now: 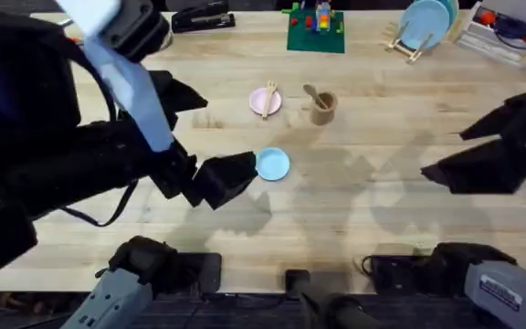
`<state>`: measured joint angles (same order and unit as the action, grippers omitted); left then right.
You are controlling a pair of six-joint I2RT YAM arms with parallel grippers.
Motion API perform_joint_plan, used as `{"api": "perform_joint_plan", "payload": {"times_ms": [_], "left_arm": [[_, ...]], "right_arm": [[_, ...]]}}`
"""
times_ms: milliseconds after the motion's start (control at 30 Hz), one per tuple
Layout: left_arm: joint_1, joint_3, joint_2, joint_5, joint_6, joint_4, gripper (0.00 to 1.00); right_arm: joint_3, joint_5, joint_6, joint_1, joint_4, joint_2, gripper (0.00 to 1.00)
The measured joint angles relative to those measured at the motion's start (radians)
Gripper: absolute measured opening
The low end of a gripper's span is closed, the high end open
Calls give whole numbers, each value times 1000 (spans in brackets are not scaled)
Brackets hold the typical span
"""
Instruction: Pick up a utensil and set it on the pink plate, then put the other utensil in the container.
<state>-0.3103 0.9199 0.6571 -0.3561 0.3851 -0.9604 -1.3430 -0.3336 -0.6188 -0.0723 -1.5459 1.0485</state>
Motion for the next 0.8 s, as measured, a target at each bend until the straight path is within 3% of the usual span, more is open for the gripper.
{"api": "perform_joint_plan", "payload": {"times_ms": [300, 800], "left_arm": [[0, 0, 0, 0, 0, 0, 995], [0, 0, 0, 0, 0, 0, 995]], "right_arm": [[0, 12, 7, 0, -3, -111, 995], [0, 16, 10, 0, -3, -119, 993]]}}
